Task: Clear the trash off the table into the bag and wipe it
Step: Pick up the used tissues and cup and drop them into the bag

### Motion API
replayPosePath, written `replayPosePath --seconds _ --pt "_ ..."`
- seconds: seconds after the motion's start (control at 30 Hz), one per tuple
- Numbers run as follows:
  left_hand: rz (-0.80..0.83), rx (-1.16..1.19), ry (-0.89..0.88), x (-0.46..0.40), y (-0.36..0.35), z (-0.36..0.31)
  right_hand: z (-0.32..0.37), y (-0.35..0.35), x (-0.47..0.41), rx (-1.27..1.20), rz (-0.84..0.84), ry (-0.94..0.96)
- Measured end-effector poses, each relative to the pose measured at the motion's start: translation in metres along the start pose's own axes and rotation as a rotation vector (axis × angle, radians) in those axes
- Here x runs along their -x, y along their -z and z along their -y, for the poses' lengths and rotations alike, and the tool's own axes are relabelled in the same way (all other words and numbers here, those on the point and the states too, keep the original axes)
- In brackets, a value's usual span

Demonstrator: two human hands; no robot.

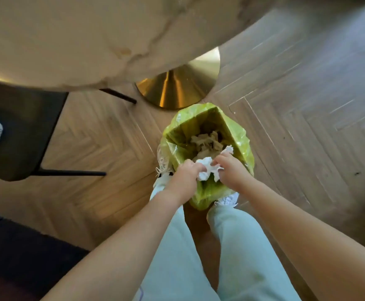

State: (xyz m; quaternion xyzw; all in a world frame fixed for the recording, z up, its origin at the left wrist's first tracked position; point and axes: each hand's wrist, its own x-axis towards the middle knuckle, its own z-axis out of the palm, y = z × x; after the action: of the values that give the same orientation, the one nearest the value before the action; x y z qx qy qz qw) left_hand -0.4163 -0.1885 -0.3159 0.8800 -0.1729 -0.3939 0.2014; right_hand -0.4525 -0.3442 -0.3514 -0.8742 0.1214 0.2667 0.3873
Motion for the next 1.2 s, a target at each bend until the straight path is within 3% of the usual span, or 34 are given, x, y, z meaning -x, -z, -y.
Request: replayPosePath --seconds 0.07,0.2,0.43,0.67,0.83,1.03,1.2 --pt "0.057 -0.02 0.006 -0.025 -0.012 0.01 -0.009 -0.013 -0.013 0.025 0.138 -0.06" --pt "0.152 -0.083 0.011 -0.058 -0.028 0.023 -0.023 -0.023 -0.015 0.05 0.224 -0.187" --pt "0.285 -0.127 0.037 -0.047 -0.023 0.026 -0.024 0.0 0.006 0.041 0.17 -0.274" --pt "0.037 -0.032 -0.038 0.028 0.033 -0.02 0.031 0.062 0.052 0.046 0.03 -0.198" --pt "-0.138 0.117 -0.103 0.094 0.08 -0.064 0.087 0.115 0.091 0.038 -0.124 0.047" --pt "-0.509 0.366 -0.224 0.142 0.149 -0.091 0.178 0.172 0.106 -0.035 -0.314 0.318" --pt "-0.591 0.475 -0.213 0.141 0.215 -0.091 0.234 0.214 0.088 -0.035 -0.445 0.431"
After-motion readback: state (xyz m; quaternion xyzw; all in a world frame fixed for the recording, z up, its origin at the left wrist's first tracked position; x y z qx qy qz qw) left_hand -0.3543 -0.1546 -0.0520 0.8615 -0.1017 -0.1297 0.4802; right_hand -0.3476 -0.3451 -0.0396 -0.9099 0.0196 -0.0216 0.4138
